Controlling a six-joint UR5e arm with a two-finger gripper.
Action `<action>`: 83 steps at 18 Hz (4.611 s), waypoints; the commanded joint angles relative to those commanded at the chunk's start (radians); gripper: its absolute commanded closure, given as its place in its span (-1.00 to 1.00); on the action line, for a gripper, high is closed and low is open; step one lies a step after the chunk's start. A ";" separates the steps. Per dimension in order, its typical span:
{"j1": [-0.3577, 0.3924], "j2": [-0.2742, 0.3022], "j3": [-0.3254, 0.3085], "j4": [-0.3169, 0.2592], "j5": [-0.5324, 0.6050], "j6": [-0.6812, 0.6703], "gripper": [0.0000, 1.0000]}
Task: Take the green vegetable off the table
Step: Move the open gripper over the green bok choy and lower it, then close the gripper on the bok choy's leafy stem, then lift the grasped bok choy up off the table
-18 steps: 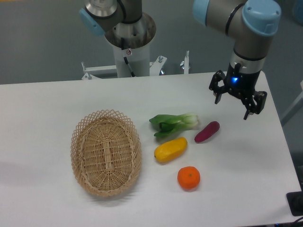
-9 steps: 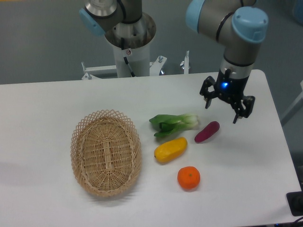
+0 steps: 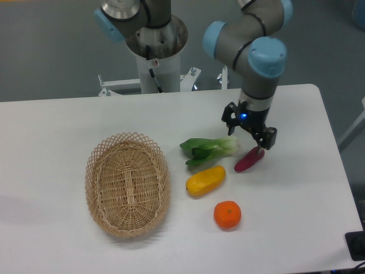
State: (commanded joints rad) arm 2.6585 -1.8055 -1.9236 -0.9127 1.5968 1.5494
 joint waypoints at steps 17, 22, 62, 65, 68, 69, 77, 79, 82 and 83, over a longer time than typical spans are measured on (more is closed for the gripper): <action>-0.054 -0.092 -0.084 0.109 0.100 0.052 -1.00; -0.054 -0.107 -0.094 0.149 0.103 0.054 -0.90; 0.127 0.018 0.290 -0.164 -0.284 -0.006 0.47; 0.132 0.008 0.323 -0.163 -0.301 -0.034 0.47; 0.138 -0.015 0.374 -0.164 -0.307 -0.038 0.48; 0.138 -0.024 0.388 -0.164 -0.311 -0.040 0.48; 0.144 -0.063 0.420 -0.160 -0.311 -0.043 0.53; 0.144 -0.061 0.416 -0.158 -0.313 -0.043 0.53; 0.143 -0.061 0.422 -0.155 -0.316 -0.078 0.53; 0.144 -0.061 0.423 -0.155 -0.317 -0.080 0.53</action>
State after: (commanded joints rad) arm 2.8026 -1.8669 -1.5002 -1.0677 1.2794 1.4696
